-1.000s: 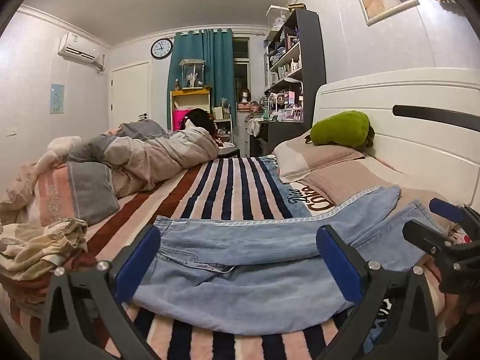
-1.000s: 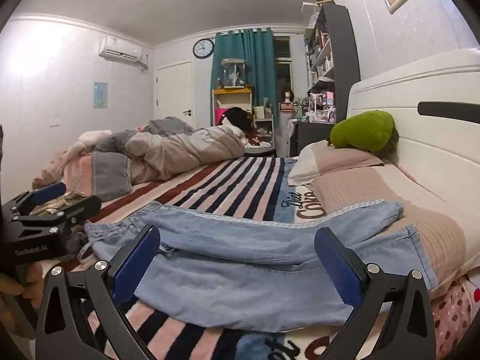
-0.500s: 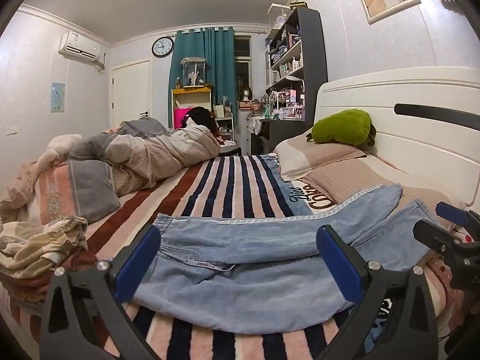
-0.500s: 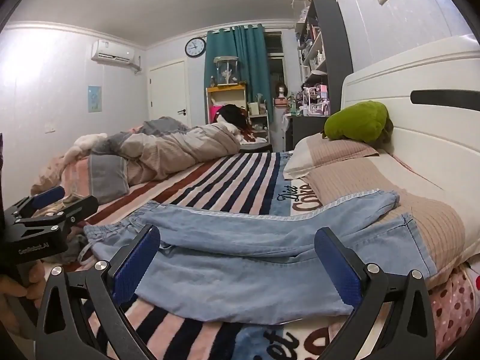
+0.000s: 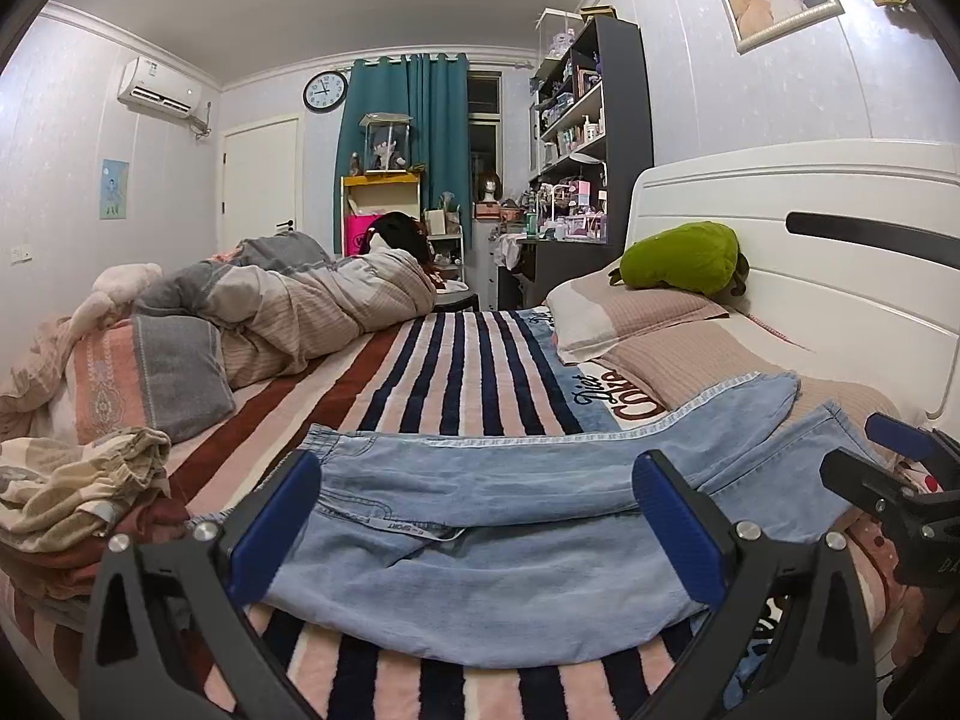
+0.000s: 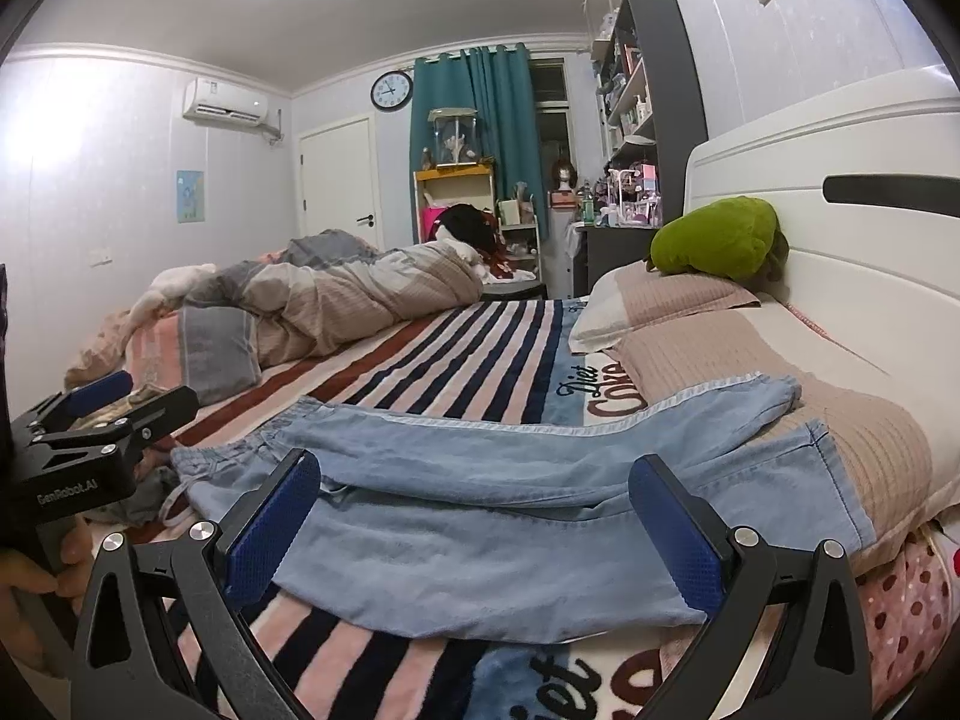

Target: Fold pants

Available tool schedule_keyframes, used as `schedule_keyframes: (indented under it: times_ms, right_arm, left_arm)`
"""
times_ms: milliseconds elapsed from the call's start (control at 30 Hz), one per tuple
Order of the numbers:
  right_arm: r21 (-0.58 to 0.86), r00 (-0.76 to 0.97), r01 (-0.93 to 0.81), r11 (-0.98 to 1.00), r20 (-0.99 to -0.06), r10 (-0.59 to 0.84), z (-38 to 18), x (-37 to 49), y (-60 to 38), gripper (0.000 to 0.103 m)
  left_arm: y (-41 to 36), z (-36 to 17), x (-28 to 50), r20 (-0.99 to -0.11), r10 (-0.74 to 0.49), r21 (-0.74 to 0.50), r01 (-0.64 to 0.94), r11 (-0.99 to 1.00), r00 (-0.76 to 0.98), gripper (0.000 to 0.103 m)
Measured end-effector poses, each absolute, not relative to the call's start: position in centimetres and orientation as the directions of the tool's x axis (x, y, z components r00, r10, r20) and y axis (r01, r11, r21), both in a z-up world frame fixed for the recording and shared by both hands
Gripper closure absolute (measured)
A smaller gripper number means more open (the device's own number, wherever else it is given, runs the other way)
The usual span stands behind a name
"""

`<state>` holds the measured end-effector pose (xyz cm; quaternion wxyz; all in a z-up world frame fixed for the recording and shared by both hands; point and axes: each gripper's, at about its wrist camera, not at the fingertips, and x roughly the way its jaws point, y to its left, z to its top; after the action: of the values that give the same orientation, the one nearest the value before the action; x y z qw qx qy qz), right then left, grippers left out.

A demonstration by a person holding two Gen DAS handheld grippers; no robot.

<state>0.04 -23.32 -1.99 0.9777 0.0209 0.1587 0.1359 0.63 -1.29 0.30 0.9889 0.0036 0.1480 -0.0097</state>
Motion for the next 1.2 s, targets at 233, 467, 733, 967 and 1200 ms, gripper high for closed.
schedule_keyframes:
  times_ms: [233, 467, 733, 967, 1200]
  right_arm:
    - [0.085, 0.912, -0.253, 0.964, -0.312, 0.267, -2.2, 0.2, -23.2, 0.0]
    - [0.068, 0.915, -0.23, 0.971, -0.325, 0.239, -2.2, 0.3, -23.1, 0.0]
    - [0.083, 0.915, -0.225, 0.971, -0.325, 0.24, -2.0, 0.2, -23.2, 0.0]
    - [0.082, 0.916, -0.223, 0.971, -0.322, 0.238, -2.0, 0.1, -23.3, 0.0]
    - [0.081, 0.918, -0.218, 0.973, -0.322, 0.233, -2.0, 0.0, -23.4, 0.0]
  left_arm:
    - [-0.5, -0.1, 0.4, -0.294, -0.019, -0.004, 0.019, 1.0, 0.956, 0.001]
    - [-0.3, -0.2, 0.4, -0.3, -0.018, -0.006, 0.017, 1.0, 0.954, 0.001]
    - [0.0, -0.2, 0.3, -0.301, -0.019, -0.015, 0.015, 1.0, 0.953, 0.001]
    - [0.3, -0.1, 0.1, -0.298, -0.018, -0.014, 0.014, 1.0, 0.954, 0.001]
    - [0.5, 0.0, 0.0, -0.298, -0.024, -0.023, 0.018, 1.0, 0.954, 0.001]
